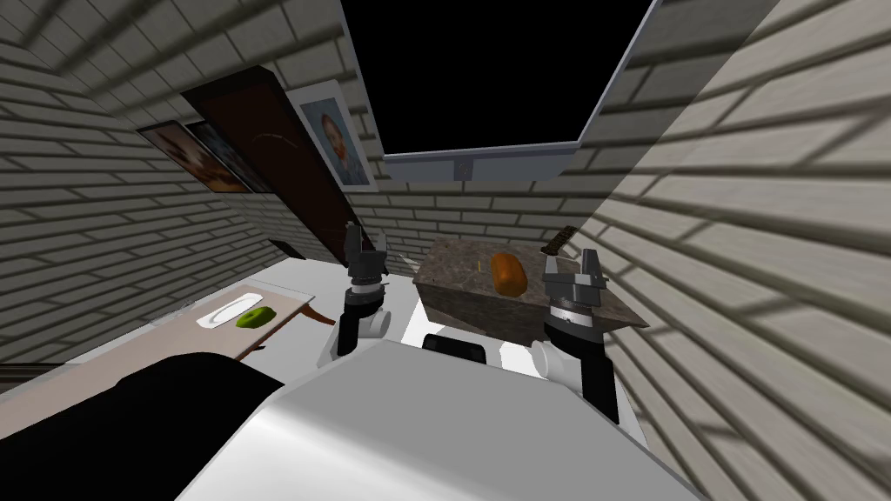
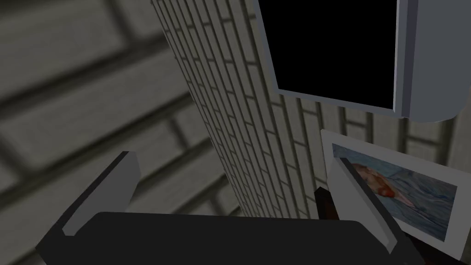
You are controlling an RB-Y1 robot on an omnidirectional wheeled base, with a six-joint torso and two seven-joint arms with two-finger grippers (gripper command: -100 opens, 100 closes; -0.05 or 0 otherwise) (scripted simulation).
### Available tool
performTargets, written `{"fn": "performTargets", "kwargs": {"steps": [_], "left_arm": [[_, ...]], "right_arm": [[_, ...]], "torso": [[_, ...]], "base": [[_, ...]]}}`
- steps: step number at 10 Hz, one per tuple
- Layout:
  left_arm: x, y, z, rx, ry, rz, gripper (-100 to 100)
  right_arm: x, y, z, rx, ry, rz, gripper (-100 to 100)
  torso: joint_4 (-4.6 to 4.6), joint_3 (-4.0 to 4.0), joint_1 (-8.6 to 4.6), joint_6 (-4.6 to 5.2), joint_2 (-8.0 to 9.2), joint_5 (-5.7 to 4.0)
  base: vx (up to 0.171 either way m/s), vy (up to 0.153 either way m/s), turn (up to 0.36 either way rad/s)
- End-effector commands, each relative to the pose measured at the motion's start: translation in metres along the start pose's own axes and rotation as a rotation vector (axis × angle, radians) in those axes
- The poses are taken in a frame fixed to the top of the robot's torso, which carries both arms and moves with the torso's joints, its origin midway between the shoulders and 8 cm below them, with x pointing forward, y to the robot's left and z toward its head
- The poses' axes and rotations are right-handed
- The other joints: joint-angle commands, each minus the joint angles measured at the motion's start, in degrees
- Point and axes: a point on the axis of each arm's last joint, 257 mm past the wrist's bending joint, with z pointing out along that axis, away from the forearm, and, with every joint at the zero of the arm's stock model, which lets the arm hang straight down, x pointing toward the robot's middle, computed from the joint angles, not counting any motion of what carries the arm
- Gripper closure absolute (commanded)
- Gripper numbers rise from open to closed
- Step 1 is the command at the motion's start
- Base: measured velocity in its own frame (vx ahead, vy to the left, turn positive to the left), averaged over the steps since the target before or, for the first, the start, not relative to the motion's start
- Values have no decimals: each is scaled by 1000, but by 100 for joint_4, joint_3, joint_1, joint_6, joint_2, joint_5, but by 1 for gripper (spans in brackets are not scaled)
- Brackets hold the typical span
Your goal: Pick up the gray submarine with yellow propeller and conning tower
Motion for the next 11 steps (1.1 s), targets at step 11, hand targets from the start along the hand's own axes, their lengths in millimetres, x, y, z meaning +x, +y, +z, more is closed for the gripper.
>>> {"fn": "performTargets", "kwargs": {"steps": [11], "left_arm": [[-5,88,9,-256,17,-219,-100]], "right_arm": [[0,0,0,0,0,0,0]], "torso": [[1,3,-6,0,5,-1]], "base": [[-15,-19,-11]]}}
